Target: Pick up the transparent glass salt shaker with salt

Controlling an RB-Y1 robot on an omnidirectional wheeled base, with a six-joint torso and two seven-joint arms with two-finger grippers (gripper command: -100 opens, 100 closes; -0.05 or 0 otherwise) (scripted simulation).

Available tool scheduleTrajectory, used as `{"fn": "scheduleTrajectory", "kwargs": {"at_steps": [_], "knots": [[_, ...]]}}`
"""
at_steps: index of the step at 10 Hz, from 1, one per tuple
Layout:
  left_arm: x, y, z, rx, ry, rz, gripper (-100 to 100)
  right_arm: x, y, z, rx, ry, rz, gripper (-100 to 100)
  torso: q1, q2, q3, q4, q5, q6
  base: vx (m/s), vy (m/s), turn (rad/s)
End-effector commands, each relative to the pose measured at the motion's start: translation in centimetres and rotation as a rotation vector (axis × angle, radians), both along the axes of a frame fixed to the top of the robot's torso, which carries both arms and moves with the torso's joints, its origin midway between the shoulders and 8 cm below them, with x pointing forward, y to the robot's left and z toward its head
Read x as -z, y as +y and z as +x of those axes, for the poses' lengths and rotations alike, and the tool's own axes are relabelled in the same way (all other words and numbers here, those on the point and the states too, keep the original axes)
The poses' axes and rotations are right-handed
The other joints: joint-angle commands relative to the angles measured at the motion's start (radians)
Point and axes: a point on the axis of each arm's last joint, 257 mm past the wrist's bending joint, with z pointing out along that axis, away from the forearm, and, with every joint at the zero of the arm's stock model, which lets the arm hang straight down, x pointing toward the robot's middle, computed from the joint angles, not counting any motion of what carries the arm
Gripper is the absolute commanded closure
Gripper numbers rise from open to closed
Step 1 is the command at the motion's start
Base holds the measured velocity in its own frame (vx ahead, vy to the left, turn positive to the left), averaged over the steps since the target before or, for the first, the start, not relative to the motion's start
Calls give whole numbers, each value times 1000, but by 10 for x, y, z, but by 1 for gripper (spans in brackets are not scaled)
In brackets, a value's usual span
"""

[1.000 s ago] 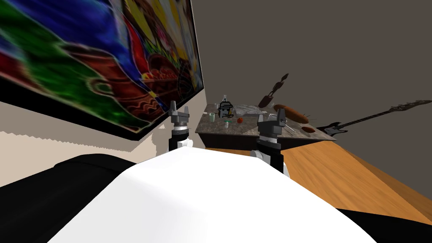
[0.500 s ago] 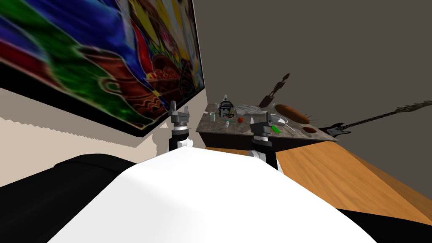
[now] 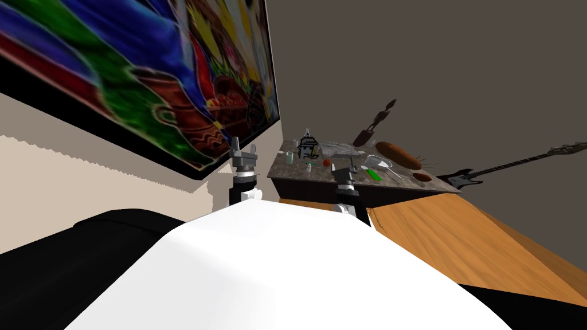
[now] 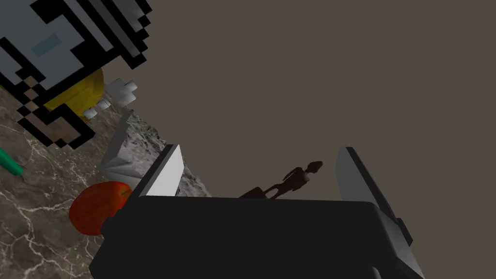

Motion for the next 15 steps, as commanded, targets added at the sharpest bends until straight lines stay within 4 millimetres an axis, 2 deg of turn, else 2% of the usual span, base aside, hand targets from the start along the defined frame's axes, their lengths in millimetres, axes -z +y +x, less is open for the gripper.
{"fn": "scheduleTrajectory", "kwargs": {"at_steps": [1, 10, 15], "knots": [[0, 0, 0, 0, 0, 0, 0, 21, 9, 5, -46, 53, 83, -100, 0, 0, 0, 0, 0, 0, -23, -15, 57], [0, 0, 0, 0, 0, 0, 0, 140, 69, 35, -247, 352, 527, -100, -2, -3, -1, -1, 0, 0, -4, -31, 66], [0, 0, 0, 0, 0, 0, 0, 192, 107, 43, -313, 490, 723, -100, -3, -4, -2, -1, -1, 0, 22, -55, 78]]}}
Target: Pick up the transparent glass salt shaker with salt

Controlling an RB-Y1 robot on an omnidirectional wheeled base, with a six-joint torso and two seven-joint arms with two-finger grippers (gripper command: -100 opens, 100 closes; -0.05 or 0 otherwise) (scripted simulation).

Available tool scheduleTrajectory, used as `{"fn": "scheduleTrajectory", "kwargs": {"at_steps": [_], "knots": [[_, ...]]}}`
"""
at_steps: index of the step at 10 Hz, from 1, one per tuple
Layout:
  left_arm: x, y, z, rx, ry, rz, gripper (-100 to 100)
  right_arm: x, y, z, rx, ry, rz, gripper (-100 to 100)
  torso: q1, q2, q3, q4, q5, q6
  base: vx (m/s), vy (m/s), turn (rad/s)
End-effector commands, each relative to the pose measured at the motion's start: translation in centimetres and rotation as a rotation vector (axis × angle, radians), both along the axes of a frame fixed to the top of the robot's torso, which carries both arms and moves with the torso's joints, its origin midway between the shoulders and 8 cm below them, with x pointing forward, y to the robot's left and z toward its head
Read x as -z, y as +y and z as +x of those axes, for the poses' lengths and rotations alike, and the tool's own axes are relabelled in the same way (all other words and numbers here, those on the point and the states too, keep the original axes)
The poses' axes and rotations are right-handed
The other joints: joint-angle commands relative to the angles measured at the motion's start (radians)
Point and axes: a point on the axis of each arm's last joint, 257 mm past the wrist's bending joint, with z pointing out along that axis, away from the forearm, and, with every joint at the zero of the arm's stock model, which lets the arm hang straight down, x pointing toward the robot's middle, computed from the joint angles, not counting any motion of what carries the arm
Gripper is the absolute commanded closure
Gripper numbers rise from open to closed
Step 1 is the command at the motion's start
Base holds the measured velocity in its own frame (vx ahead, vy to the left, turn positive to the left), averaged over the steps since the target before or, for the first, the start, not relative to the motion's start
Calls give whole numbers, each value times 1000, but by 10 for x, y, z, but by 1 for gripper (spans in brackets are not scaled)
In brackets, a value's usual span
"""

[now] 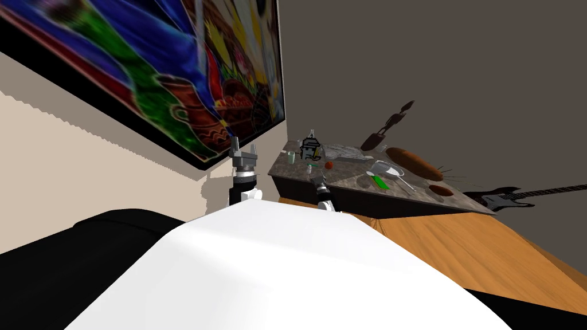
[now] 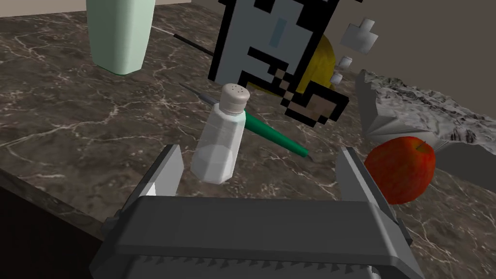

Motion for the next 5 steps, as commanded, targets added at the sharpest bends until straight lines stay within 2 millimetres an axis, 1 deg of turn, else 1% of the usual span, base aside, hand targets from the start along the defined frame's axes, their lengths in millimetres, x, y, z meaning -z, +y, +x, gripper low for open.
{"fn": "scheduleTrajectory", "kwargs": {"at_steps": [1, 5], "knots": [[0, 0, 0, 0, 0, 0, 0, 13, 14, 5, -18, 41, 57, -100, 0, 0, 0, 0, 0, 0, 38, -58, 83], [0, 0, 0, 0, 0, 0, 0, 36, 43, 10, -47, 117, 178, -100, 0, -1, -1, 0, 0, 0, 36, -60, 63]]}}
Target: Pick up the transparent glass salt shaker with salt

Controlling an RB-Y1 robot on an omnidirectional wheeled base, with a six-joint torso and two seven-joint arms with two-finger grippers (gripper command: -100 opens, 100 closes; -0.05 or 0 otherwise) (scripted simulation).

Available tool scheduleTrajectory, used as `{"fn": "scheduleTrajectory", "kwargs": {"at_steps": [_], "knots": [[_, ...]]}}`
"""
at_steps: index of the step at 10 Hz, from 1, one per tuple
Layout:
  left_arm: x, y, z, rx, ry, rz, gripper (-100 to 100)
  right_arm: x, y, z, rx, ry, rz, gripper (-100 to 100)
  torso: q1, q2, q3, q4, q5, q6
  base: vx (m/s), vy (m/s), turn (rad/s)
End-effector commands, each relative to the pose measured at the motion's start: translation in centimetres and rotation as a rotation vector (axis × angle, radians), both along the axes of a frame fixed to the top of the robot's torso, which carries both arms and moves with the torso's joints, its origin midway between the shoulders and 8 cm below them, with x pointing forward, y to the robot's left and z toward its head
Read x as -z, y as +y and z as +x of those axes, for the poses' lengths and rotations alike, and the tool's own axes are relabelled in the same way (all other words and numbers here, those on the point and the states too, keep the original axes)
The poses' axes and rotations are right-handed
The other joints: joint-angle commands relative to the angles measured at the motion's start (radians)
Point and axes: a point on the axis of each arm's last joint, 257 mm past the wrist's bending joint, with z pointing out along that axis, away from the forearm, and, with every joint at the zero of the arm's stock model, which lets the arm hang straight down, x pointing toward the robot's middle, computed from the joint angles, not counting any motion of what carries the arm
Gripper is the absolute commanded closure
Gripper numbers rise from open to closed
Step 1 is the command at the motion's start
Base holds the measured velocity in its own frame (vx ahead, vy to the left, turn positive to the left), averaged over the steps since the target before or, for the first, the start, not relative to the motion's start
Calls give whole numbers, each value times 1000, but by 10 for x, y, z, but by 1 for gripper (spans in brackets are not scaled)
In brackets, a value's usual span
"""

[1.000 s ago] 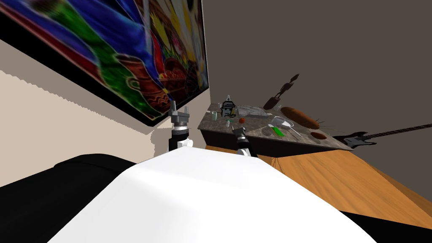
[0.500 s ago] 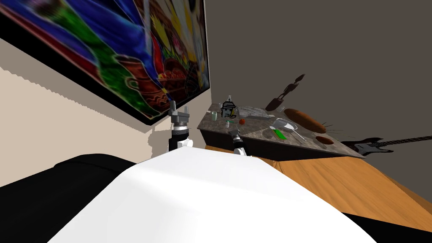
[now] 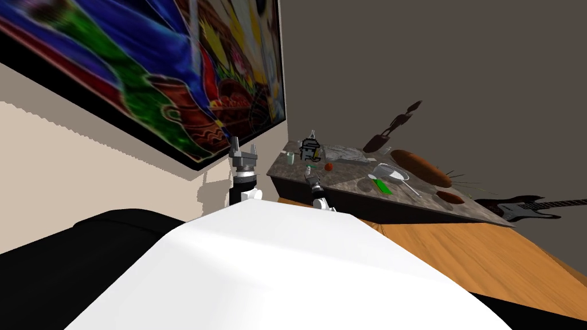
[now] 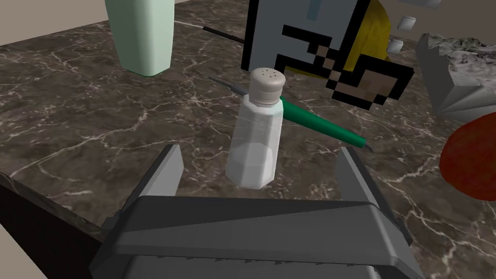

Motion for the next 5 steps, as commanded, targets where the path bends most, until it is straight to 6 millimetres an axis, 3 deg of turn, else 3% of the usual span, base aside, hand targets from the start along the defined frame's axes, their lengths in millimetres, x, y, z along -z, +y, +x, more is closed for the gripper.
{"fn": "scheduleTrajectory", "kwargs": {"at_steps": [1, 5], "knots": [[0, 0, 0, 0, 0, 0, 0, 9, 19, 2, -11, 40, 78, -100, 0, 0, 0, 0, 0, 0, 55, -78, 77], [0, 0, 0, 0, 0, 0, 0, 8, 49, 9, -9, 72, 192, -100, 0, -1, -1, 0, 0, 0, 51, -74, 26]]}}
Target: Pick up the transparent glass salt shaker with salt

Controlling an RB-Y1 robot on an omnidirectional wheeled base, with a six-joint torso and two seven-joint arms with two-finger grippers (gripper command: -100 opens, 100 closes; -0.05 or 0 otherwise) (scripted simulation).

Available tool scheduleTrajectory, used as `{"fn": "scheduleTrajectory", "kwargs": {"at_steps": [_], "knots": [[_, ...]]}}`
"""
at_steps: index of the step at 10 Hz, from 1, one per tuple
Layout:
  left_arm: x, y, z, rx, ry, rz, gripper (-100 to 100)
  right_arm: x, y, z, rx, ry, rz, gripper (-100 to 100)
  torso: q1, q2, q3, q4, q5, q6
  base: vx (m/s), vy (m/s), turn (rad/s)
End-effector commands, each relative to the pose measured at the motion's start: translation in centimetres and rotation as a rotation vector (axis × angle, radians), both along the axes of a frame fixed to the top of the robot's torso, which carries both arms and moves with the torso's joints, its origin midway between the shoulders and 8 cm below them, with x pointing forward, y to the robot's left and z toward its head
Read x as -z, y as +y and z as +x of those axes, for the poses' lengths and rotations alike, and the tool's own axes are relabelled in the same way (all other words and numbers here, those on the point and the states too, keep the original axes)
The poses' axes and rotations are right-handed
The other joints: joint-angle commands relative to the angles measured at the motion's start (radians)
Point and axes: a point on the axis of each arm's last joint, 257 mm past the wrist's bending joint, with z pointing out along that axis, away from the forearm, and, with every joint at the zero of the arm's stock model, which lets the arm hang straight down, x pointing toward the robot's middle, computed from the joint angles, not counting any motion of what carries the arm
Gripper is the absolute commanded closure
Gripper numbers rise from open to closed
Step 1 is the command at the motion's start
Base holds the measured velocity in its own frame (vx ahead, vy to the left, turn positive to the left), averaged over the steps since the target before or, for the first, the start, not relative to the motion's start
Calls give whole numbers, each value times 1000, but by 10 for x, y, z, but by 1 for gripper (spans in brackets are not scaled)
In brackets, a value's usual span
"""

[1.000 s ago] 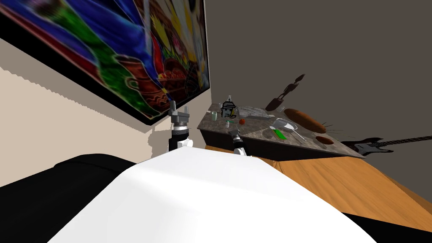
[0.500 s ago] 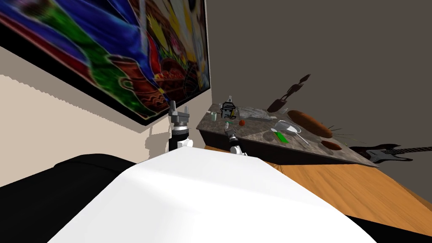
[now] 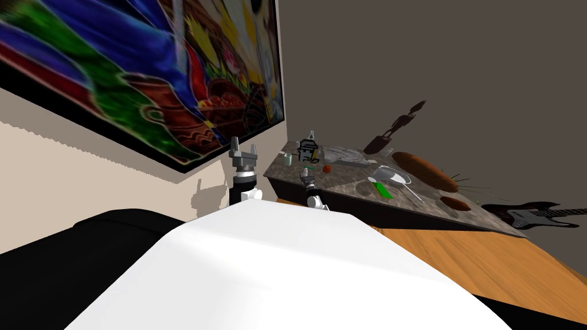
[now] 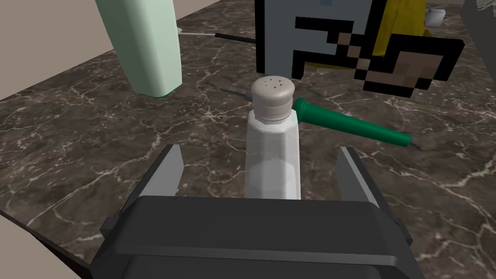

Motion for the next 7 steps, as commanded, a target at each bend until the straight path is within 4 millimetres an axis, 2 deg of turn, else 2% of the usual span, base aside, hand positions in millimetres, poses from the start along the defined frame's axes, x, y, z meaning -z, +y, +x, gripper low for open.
{"fn": "scheduleTrajectory", "kwargs": {"at_steps": [1, 2, 3, 4, 5, 7], "knots": [[0, 0, 0, 0, 0, 0, 0, -3, 9, 3, 4, 6, 38, -100, 0, 0, 0, 0, 0, 0, 53, -58, -1], [0, 0, 0, 0, 0, 0, 0, -3, 6, 2, 3, 4, 24, -100, 0, 0, 0, 0, 0, 0, 24, -26, 4], [0, 0, 0, 0, 0, 0, 0, -3, 6, 2, 3, 4, 26, 0, 2, 1, 1, 0, 0, 0, 0, 0, 0], [0, 0, 0, 0, 0, 0, 0, -3, 6, 2, 3, 4, 26, -100, 3, 2, 1, 0, 1, 0, 0, 0, 0], [0, 0, 0, 0, 0, 0, 0, -3, 6, 2, 3, 4, 26, 100, 4, 3, 2, 1, 1, 0, 0, 0, 0], [0, 0, 0, 0, 0, 0, 0, -3, 6, 2, 4, 4, 26, 100, 4, 3, 1, 1, 1, -1, 0, 0, 0]]}}
